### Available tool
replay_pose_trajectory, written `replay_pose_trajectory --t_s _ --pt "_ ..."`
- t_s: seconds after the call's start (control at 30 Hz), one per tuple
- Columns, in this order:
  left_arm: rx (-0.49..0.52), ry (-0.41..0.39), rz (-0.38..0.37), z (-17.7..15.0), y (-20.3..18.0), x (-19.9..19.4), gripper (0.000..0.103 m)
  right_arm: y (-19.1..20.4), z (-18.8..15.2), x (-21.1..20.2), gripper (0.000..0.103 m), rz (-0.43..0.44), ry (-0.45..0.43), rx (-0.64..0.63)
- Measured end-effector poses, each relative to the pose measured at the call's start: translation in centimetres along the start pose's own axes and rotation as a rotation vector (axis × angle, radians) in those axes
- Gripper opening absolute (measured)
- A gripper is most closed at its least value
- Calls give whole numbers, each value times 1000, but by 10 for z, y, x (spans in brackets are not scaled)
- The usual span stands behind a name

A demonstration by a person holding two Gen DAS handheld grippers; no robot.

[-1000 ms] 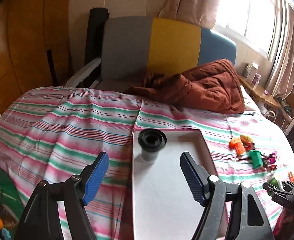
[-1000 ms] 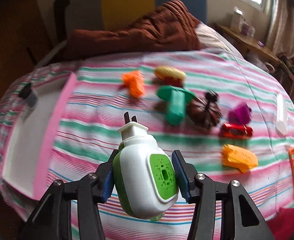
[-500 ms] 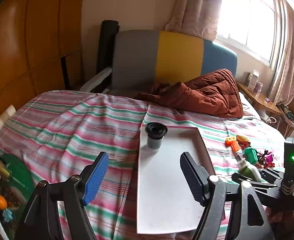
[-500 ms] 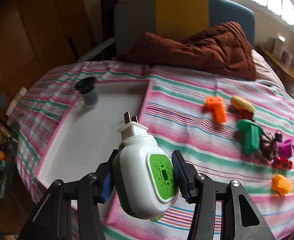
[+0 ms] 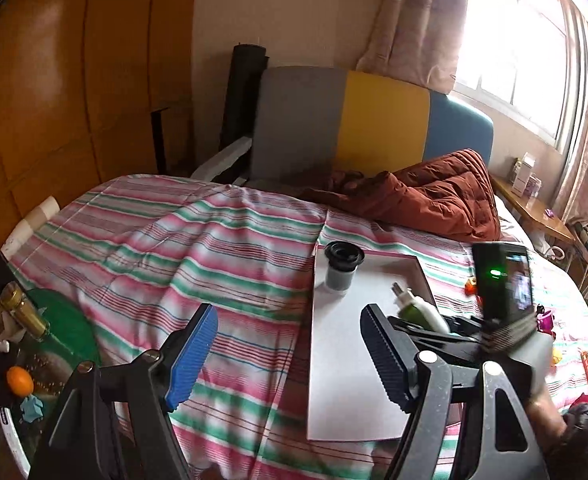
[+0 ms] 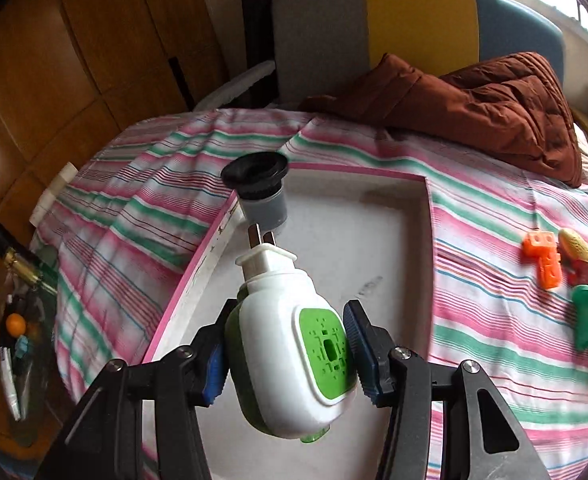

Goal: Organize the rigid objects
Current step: 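Carry the plug device to the tray beside the cup and release with the right gripper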

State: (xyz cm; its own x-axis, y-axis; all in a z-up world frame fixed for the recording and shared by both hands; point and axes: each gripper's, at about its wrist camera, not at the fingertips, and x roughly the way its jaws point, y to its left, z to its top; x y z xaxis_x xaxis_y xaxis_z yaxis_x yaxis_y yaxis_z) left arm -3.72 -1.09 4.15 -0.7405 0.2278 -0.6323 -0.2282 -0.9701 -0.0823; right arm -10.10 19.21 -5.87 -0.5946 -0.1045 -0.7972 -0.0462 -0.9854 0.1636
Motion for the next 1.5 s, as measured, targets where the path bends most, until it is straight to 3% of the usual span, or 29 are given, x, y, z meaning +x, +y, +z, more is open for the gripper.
replay_pose_trajectory --t_s 0.37,0.9,1.17,1.4,1.5 --pt "-53 4 8 -2 16 -3 75 20 19 33 53 -30 57 7" --pt "-19 -15 18 5 10 -7 75 37 32 61 54 -13 125 16" --pt "46 -48 3 27 -11 -13 75 19 25 19 56 32 36 22" --pt "34 -52 -61 50 -27 -10 75 -3 23 -25 58 17 -46 22" --pt "52 -57 -52 55 -32 -11 75 -19 23 -41 59 -1 -77 29"
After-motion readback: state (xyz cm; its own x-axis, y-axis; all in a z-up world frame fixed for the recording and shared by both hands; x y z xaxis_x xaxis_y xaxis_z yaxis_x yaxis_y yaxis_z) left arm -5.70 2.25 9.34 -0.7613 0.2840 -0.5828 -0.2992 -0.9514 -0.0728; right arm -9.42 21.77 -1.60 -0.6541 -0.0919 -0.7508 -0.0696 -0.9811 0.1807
